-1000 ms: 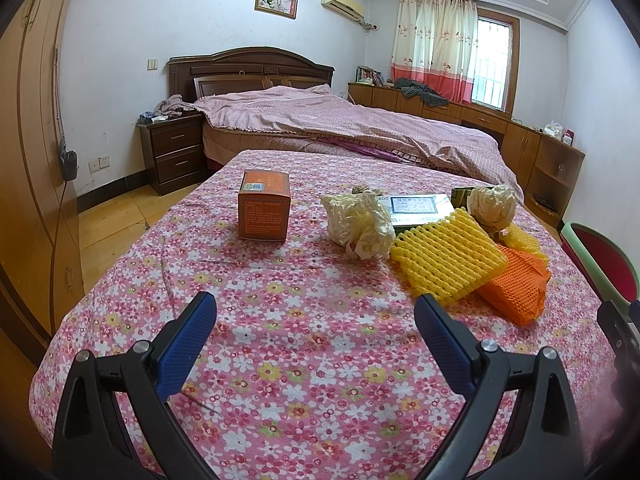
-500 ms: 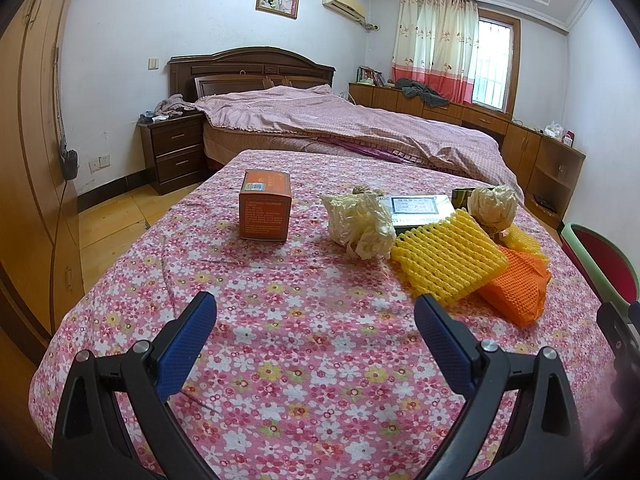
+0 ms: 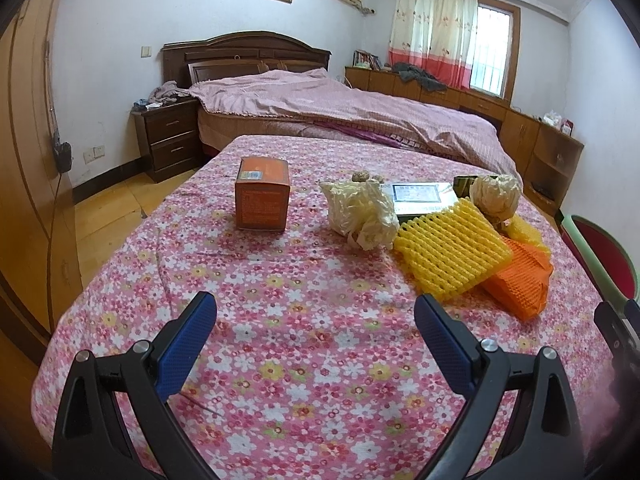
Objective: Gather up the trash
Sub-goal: 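Grasp the orange box with the left tool while the right tool grasps the yellow foam net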
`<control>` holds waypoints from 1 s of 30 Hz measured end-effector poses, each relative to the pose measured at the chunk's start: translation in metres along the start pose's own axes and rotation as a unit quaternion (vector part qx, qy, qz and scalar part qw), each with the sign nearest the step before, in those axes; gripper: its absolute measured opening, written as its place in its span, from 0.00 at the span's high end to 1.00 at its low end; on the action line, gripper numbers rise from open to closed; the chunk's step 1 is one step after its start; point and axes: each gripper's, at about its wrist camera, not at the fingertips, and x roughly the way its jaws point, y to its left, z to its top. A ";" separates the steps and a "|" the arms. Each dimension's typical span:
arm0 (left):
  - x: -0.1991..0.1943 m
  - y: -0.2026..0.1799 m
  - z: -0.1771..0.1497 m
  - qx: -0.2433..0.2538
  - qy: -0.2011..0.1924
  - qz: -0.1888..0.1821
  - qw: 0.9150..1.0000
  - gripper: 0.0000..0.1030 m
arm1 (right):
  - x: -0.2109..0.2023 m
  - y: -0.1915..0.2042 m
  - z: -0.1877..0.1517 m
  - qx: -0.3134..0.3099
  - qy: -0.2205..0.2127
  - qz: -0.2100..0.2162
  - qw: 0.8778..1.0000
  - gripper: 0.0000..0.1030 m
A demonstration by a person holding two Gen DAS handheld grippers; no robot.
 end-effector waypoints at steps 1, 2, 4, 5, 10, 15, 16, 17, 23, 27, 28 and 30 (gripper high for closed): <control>0.000 0.000 0.002 0.002 0.000 0.001 1.000 0.05 | 0.001 -0.001 0.002 0.004 0.009 0.004 1.000 0.00; 0.000 0.000 0.006 0.006 0.001 0.002 1.000 0.05 | 0.002 -0.001 0.004 0.006 0.013 0.007 1.000 0.00; -0.001 0.000 0.016 0.010 -0.001 -0.004 1.000 0.05 | 0.003 -0.002 0.010 0.010 0.023 0.009 1.000 0.00; 0.000 0.001 0.020 0.010 0.000 -0.005 1.000 0.05 | 0.004 -0.002 0.014 0.012 0.025 0.009 1.000 0.00; 0.010 0.005 0.049 0.013 0.005 -0.006 1.000 0.05 | 0.019 -0.003 0.038 0.024 0.052 0.013 0.998 0.00; 0.034 0.016 0.077 -0.001 0.020 -0.002 1.000 0.05 | 0.047 -0.004 0.059 0.032 0.085 0.002 0.996 0.00; 0.038 0.021 0.080 -0.005 0.024 -0.002 1.000 0.05 | 0.054 -0.004 0.063 0.036 0.095 0.003 0.995 0.00; 0.046 0.027 0.082 -0.010 0.028 -0.003 1.000 0.05 | 0.060 -0.004 0.066 0.039 0.104 0.006 0.994 0.00; 0.080 0.043 0.087 -0.029 0.051 -0.010 0.998 0.15 | 0.096 -0.008 0.078 0.076 0.157 0.017 0.985 0.00; 0.090 0.050 0.086 -0.038 0.047 -0.010 0.998 0.28 | 0.116 -0.006 0.077 0.092 0.180 0.022 0.979 0.00; 0.093 0.053 0.085 -0.043 0.049 -0.020 0.998 0.30 | 0.120 -0.005 0.077 0.094 0.183 0.022 0.978 0.00; 0.097 0.055 0.083 -0.050 0.050 -0.035 0.997 0.38 | 0.126 -0.004 0.076 0.099 0.184 0.026 0.978 0.00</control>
